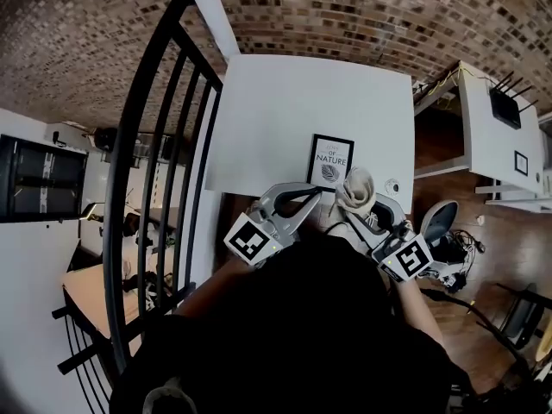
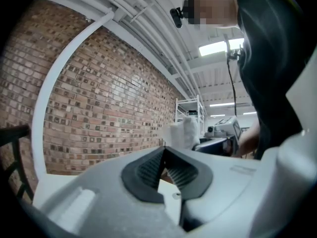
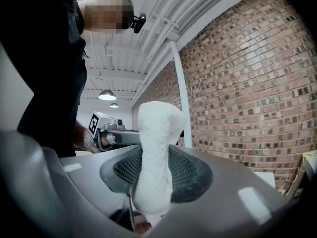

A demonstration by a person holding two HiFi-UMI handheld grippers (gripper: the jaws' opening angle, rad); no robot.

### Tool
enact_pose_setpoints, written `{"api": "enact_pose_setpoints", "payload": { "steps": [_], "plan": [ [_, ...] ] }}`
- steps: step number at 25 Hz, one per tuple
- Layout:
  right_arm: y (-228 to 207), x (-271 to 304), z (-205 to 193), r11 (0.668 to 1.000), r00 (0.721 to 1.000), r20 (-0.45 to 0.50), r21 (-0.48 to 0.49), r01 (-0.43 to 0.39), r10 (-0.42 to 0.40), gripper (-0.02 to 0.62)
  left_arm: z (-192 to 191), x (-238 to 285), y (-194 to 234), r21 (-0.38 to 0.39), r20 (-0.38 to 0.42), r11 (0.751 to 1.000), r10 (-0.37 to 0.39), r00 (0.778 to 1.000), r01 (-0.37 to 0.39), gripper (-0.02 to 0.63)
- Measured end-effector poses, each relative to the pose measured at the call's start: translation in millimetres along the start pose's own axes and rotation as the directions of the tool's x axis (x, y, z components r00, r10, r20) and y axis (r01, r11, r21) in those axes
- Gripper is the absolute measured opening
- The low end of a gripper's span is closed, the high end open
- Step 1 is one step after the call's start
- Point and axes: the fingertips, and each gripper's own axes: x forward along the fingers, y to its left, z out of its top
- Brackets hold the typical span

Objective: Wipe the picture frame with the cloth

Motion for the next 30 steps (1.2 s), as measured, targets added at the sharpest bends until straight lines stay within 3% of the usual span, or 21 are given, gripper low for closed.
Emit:
{"api": "enact_pose_setpoints", "payload": {
  "steps": [5,14,17,20,23,27,30],
  "plan": [
    [-28.8,3.2,-7.0,1.0,1.0,0.017,0.009,-0.014,0.014,0.153,-7.8,27.7,13.8,0.022,-0.031,1.0,0.008,0.999,-0.008,0.002],
    [-84.5,-1.4,-15.5,0.997,0.998,0.018,0.054,-0.055,0.054,0.153,-6.2,73.4,33.5,0.009,-0.08,0.996,0.092,0.993,-0.091,0.002],
    [-105.5,-1.5,-36.2,0.997,0.999,-0.021,0.071,-0.032,0.033,0.153,-16.4,82.1,37.8,0.007,-0.097,0.994,0.105,0.99,-0.105,0.002],
    [-126.4,1.0,-79.5,0.994,0.991,-0.137,0.11,0.017,-0.002,0.153,-28.7,88.8,38.9,0.001,-0.122,0.995,0.098,0.988,-0.098,0.002],
    [-147.5,13.2,-142.7,0.986,0.939,-0.345,0.15,0.069,-0.014,0.153,-39.6,90.2,46.3,-0.02,-0.144,0.994,0.103,0.984,-0.107,0.002],
    [-172.4,43.1,-207.0,0.988,0.827,-0.563,0.128,0.09,-0.002,0.153,-52.5,90.2,51.8,-0.036,-0.17,0.995,0.084,0.982,-0.091,0.002],
    [-187.8,67.1,-243.2,0.998,0.737,-0.676,0.043,0.051,-0.008,0.153,-57.0,87.0,51.9,-0.044,-0.171,0.996,0.066,0.983,-0.075,0.002]
  ]
}}
